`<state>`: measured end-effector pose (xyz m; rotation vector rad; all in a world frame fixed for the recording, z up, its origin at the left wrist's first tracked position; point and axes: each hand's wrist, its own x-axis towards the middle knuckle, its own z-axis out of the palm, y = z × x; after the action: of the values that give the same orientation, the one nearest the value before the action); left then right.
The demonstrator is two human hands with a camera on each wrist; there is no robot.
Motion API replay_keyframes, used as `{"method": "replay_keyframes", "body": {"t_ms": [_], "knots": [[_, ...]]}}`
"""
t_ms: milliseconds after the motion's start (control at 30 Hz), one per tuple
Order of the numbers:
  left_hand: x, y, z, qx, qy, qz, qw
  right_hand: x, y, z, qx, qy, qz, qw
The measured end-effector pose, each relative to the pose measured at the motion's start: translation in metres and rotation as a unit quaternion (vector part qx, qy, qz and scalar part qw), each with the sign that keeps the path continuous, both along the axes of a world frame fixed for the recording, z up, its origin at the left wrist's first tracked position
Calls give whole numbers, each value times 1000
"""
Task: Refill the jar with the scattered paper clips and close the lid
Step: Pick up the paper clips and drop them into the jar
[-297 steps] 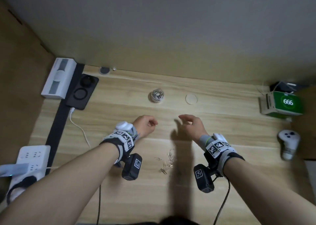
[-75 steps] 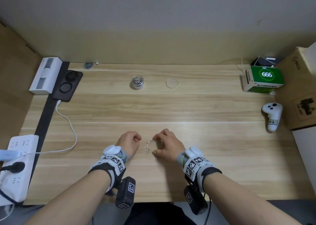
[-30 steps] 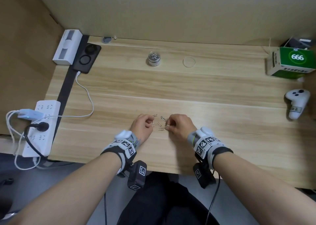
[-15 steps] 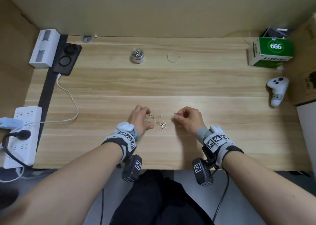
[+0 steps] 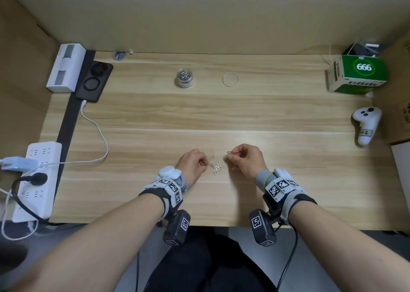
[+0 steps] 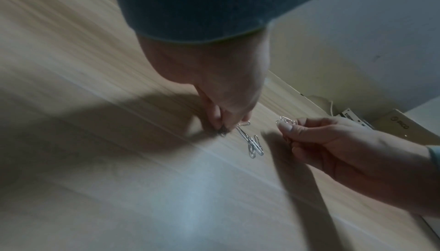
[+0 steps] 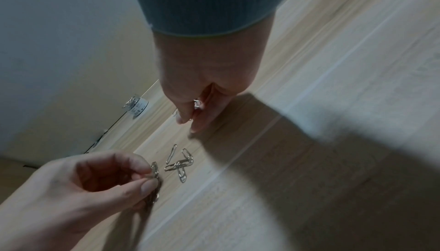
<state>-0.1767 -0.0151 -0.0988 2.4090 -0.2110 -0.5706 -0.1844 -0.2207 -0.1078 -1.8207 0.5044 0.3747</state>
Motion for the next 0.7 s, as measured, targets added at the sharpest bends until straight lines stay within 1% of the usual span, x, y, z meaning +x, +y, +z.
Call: {"method": "replay_keyframes", "body": {"t_ms": [67,167,233,300,367,400,500,567,700], "knots": [[0,7,-1,-20,-24,-10,999,5,5,2,7,2,1,1000],[4,20,5,-19,-32,18,999,11,14,3,9,3,11,1000],[5,26,14,34,-17,45,998,14,20,3,5,5,20,1000],[5,28,20,128,26,73,989,16,26,3,7,7,28,1000],[2,25,20,201,57,64,976,15,29,4,7,7,29,1000],[-1,21,16,210,53,49,975,14,29,4,7,7,28,1000],[-6,9,7,169,14,20,985,9,24,4,3,9,21,1000],[-4,2,5,149,15,28,988,5,17,2,-3,8,19,1000],[3,-6,5,142,25,32,989,-1,3,-1,-13,8,4,1000]]}}
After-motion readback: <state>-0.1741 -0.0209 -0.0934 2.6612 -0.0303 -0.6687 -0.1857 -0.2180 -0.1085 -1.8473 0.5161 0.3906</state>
